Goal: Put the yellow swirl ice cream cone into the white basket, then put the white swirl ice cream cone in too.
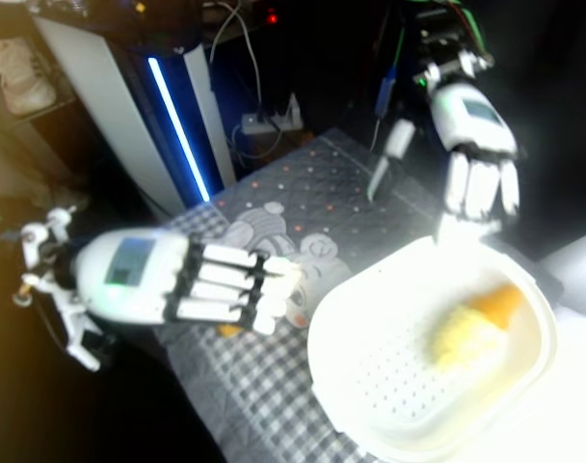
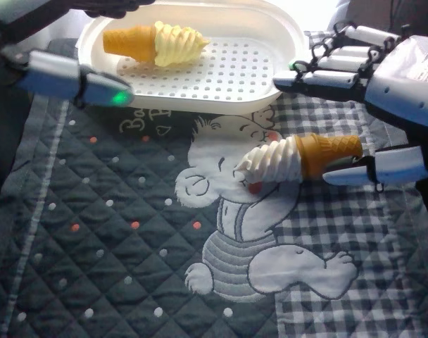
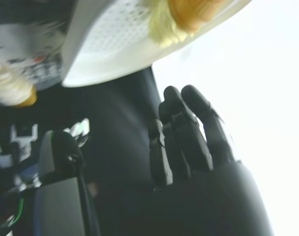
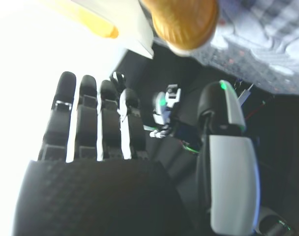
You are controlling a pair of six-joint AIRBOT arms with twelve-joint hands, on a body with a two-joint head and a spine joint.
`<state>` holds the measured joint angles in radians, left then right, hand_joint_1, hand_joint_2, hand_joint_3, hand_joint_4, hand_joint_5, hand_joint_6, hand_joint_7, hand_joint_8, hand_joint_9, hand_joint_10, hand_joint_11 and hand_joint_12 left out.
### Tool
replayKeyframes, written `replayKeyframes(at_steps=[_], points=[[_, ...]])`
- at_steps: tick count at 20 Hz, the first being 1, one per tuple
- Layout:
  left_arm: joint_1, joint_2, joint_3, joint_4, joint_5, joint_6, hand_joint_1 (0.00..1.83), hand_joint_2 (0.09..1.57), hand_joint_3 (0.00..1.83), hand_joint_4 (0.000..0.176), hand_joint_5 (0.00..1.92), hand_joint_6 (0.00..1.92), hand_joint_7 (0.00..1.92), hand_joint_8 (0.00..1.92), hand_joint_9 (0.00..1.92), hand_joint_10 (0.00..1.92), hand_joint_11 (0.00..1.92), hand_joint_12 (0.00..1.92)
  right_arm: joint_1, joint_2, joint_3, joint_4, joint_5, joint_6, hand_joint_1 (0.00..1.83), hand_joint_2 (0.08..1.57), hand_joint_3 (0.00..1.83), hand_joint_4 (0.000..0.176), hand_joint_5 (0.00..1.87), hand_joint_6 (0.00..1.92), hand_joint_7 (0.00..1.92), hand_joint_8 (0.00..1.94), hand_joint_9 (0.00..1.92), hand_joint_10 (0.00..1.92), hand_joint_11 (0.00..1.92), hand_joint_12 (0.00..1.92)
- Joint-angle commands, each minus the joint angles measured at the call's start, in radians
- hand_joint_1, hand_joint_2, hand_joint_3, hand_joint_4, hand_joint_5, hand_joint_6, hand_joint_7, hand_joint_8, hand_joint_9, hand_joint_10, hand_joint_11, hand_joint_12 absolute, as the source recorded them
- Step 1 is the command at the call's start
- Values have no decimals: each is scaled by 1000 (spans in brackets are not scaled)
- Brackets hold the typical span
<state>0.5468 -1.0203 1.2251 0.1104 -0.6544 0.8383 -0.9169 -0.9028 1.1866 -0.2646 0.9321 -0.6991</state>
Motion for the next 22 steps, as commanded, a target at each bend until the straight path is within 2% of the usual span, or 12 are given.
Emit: replayKeyframes(at_steps=[1,3,5,8,11,14,15,16,17,18,19,22], points=[[14,18,-20,-16,-194,-17,820,885,5,32,419,1,521,8,581,45,126,1393,9,-11,2,30,103,6,644,977,0,121,197,0,287,1,349,2,21,919],[76,58,-72,-32,-272,-25,773,872,0,34,406,0,521,4,590,46,139,1307,9,-32,10,23,79,6,663,1000,1,106,199,0,307,1,371,2,0,1071],[117,81,-99,-49,-305,-31,850,868,0,16,403,0,525,1,580,27,149,1145,9,-49,19,18,52,6,726,994,0,97,207,1,324,3,387,4,0,1042],[170,93,-111,-85,-343,-56,854,867,0,20,403,0,538,1,593,25,109,1315,9,-81,43,-1,-4,27,804,994,0,55,262,13,355,10,440,20,48,1033],[177,88,-110,-103,-351,-56,841,856,0,45,405,0,533,2,594,21,128,1285,9,-115,91,-29,-35,119,862,964,2,78,274,0,465,6,551,13,211,939],[178,87,-110,-105,-355,-57,831,857,0,35,403,0,523,0,581,9,142,1211,9,-128,103,-36,-65,119,893,971,2,62,325,18,490,11,565,13,264,958],[178,86,-110,-107,-356,-57,827,863,2,33,403,0,527,2,588,11,153,1210,9,-132,107,-37,-74,119,934,979,1,14,440,15,601,18,685,37,395,989],[178,85,-110,-109,-357,-57,834,865,2,33,401,0,525,1,594,13,161,1217,9,-136,111,-37,-82,119,968,1024,3,0,590,17,736,32,850,84,549,1086],[178,82,-109,-112,-357,-57,841,859,0,30,406,2,535,4,606,18,172,1227,9,-143,119,-36,-91,119,977,1076,0,0,711,28,862,198,812,870,693,1522],[180,80,-108,-115,-357,-57,831,858,0,27,413,4,537,4,613,20,180,1229,9,-147,125,-33,-97,119,1211,1100,0,0,909,603,1034,889,1083,1134,979,1617],[183,78,-107,-120,-358,-57,841,861,0,27,415,4,532,2,611,19,176,1231,10,-148,129,-33,-104,119,1247,1139,1,0,970,667,939,1280,1080,1398,1045,1751],[194,77,-107,-129,-361,-57,835,875,5,46,409,1,523,0,603,13,158,1222,13,-148,137,-32,-105,122,1254,1155,0,0,936,776,923,1360,1094,1395,1107,1691]])
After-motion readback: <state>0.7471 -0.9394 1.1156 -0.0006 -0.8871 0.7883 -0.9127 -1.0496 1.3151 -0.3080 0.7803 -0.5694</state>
